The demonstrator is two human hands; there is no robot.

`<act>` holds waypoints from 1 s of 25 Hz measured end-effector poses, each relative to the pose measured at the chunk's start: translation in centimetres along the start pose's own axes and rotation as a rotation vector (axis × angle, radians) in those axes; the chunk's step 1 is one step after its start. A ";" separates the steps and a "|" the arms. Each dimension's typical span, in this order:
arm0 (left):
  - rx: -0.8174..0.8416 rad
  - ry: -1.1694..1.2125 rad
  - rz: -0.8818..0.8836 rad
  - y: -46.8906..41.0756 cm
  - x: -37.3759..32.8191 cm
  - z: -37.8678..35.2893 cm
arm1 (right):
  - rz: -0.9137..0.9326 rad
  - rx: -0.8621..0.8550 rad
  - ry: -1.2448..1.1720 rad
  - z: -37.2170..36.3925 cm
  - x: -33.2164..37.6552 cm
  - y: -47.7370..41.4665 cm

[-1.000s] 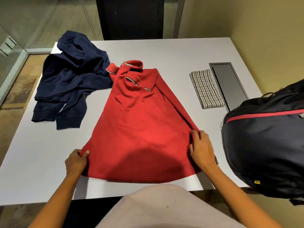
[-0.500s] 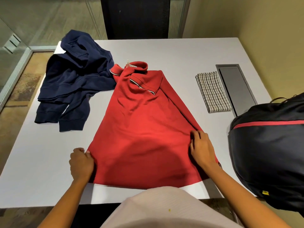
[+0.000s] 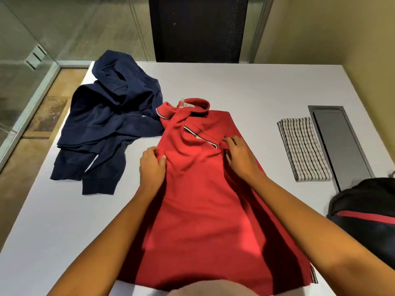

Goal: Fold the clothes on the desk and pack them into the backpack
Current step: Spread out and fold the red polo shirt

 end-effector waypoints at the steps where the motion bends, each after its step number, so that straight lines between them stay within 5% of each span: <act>1: -0.017 0.024 -0.026 -1.7 -0.7 -0.3 | 0.018 -0.008 -0.017 -0.1 0.3 -1.7; 6: -0.092 0.166 -0.118 -8.8 -4.4 -2.8 | 0.296 0.107 0.102 -3.5 3.0 -8.3; 11: -0.149 0.082 -0.118 -13.1 -5.3 -4.4 | 0.329 0.108 0.160 -3.5 4.0 -10.9; 13: -0.248 0.145 -0.061 -14.3 -4.9 -2.7 | 0.176 0.097 0.015 -1.8 1.2 -12.7; 16: -0.340 0.271 0.048 -16.4 -4.2 -0.6 | -0.183 -0.184 -0.183 2.5 -5.6 -16.2; 20: -0.257 0.221 -0.008 -18.1 -3.9 -1.3 | -0.616 -0.352 -0.258 5.5 -11.7 -17.1; 23: -0.056 -0.247 -0.310 -15.6 -5.5 -5.1 | -0.382 -0.364 -0.151 3.5 -9.6 -14.6; 25: 0.114 -0.464 -0.505 -12.0 -5.7 -8.6 | -0.153 -0.215 -0.104 -0.5 -6.6 -11.7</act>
Point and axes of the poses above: each hand's wrist, its own y-axis away from the middle knuckle, its own z-axis out of the back of the hand, x = y × z, the point moved 5 cm from there along -y, towards the middle knuckle, and after that the axes turned 14 degrees about -z, right-handed, at the moved point
